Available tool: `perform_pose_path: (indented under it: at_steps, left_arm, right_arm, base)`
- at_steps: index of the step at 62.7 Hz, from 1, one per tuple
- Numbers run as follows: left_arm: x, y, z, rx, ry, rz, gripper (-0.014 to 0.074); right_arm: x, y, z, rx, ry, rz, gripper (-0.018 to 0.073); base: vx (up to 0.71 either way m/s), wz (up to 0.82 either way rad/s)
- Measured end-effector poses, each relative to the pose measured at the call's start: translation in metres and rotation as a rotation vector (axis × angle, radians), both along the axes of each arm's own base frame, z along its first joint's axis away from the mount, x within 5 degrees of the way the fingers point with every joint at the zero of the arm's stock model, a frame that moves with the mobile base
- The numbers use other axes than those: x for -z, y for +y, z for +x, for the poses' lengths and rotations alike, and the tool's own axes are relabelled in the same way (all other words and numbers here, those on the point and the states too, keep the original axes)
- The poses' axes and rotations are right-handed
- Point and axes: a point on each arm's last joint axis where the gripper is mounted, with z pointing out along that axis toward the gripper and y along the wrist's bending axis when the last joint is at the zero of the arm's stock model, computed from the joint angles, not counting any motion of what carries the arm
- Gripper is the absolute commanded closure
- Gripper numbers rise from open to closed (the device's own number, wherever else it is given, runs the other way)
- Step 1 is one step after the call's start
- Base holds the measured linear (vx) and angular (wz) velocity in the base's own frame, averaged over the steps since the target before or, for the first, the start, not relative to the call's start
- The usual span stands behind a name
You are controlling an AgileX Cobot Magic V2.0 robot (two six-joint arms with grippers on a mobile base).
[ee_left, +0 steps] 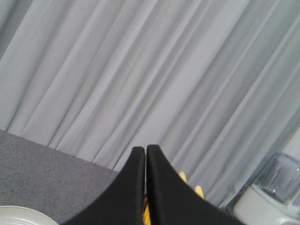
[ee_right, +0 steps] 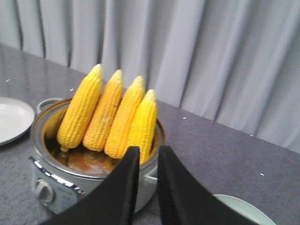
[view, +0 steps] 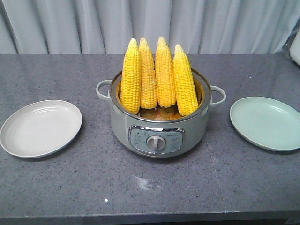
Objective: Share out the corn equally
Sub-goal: 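Raise the right gripper above the corn cob nearest the green plate, then close the right gripper on the tip of that corn cob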
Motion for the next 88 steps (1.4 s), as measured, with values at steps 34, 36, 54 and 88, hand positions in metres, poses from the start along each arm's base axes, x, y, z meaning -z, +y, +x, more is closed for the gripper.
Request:
perform_pose_path:
  at_steps: [34,36,54,88]
  left_arm:
    - [-0.006,-0.031,0.056,0.181,0.165,0.257,0.0150]
    - [-0.005,-0.032,0.058,0.187,0.173,0.250,0.0125]
    - [-0.003,-0.035,0.062,0.198,0.190,0.234,0.0101]
    - [-0.003,-0.035,0.062,0.199,0.193,0.237,0.0101]
  right_arm:
    - [0.003,0.006,0.054,-0.001,-0.024,0.041,-0.0017]
    - [0.003,0.006,0.054,0.001,-0.026,0.046,-0.0010]
    - [-0.025,0.013,0.079,-0.060,-0.024,0.059,-0.0006]
    - [-0.002,0.047,0.265,-0.259,0.260,0.070,-0.0016]
  base:
    - [0.00,0.00]
    - [0.00,0.00]
    - [0.00,0.00]
    - [0.00,0.00]
